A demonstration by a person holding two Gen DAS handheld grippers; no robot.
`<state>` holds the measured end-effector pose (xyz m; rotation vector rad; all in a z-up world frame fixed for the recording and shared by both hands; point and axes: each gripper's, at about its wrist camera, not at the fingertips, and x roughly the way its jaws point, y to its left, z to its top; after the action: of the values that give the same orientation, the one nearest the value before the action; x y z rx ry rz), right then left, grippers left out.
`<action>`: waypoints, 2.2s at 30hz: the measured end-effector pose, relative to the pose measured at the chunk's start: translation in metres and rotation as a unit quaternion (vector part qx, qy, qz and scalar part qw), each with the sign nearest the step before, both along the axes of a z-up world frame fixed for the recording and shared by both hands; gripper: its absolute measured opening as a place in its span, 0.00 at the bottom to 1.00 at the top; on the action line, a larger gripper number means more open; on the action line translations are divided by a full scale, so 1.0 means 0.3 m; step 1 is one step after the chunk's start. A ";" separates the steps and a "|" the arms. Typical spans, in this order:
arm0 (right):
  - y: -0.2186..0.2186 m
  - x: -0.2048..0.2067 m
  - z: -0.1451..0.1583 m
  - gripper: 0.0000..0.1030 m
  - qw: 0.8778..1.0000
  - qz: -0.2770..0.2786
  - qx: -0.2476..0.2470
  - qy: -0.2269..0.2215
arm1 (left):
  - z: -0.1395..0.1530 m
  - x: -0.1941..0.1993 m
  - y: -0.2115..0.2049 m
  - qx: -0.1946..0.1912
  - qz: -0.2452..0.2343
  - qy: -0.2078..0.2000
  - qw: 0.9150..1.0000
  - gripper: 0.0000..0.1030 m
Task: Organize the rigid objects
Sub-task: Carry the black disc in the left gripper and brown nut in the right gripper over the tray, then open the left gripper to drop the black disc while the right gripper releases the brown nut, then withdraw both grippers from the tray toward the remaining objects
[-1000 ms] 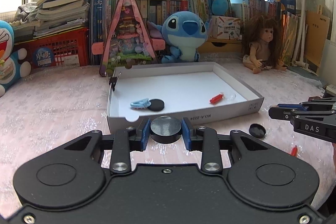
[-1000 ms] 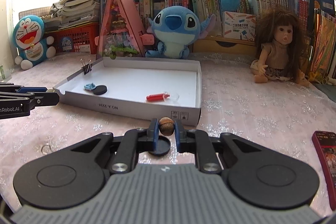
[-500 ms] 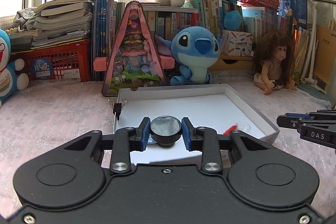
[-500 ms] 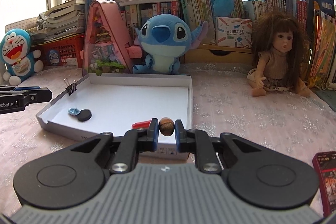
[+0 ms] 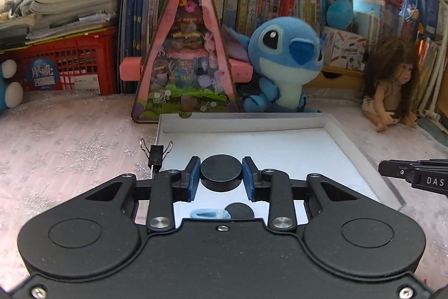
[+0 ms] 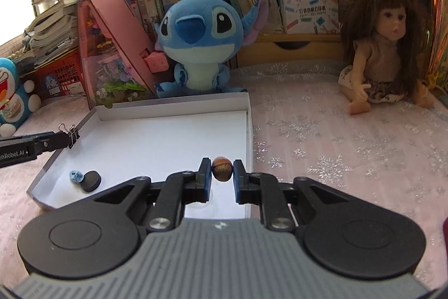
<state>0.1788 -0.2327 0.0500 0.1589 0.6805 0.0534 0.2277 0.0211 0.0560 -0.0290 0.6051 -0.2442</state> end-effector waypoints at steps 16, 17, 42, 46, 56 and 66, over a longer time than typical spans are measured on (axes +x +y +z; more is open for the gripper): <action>-0.019 0.113 -0.104 0.19 0.997 -0.016 0.064 0.027 | -0.135 0.105 -0.039 0.007 0.027 0.037 0.999 0.29; -0.016 0.112 -0.106 0.20 0.998 -0.015 0.062 0.025 | -0.140 0.106 -0.041 0.009 0.028 0.037 0.999 0.29; 0.057 0.076 -0.102 0.51 1.000 0.018 -0.010 -0.013 | -0.151 0.073 -0.060 0.033 0.028 0.021 0.999 0.47; 0.054 0.036 -0.079 0.63 0.999 0.029 -0.009 -0.029 | -0.119 0.028 -0.048 0.018 0.017 0.010 1.000 0.62; 0.076 -0.104 -0.038 0.84 0.995 0.071 -0.028 -0.061 | -0.057 -0.140 -0.058 0.009 -0.018 -0.019 1.000 0.75; 0.101 -0.241 -0.045 0.87 0.991 0.096 -0.059 -0.073 | -0.058 -0.351 -0.070 0.010 -0.064 -0.035 0.997 0.78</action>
<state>0.1066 -0.2025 0.0364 -0.0241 0.5494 0.2068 0.1223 0.0001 0.0387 0.0367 0.5411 -0.3615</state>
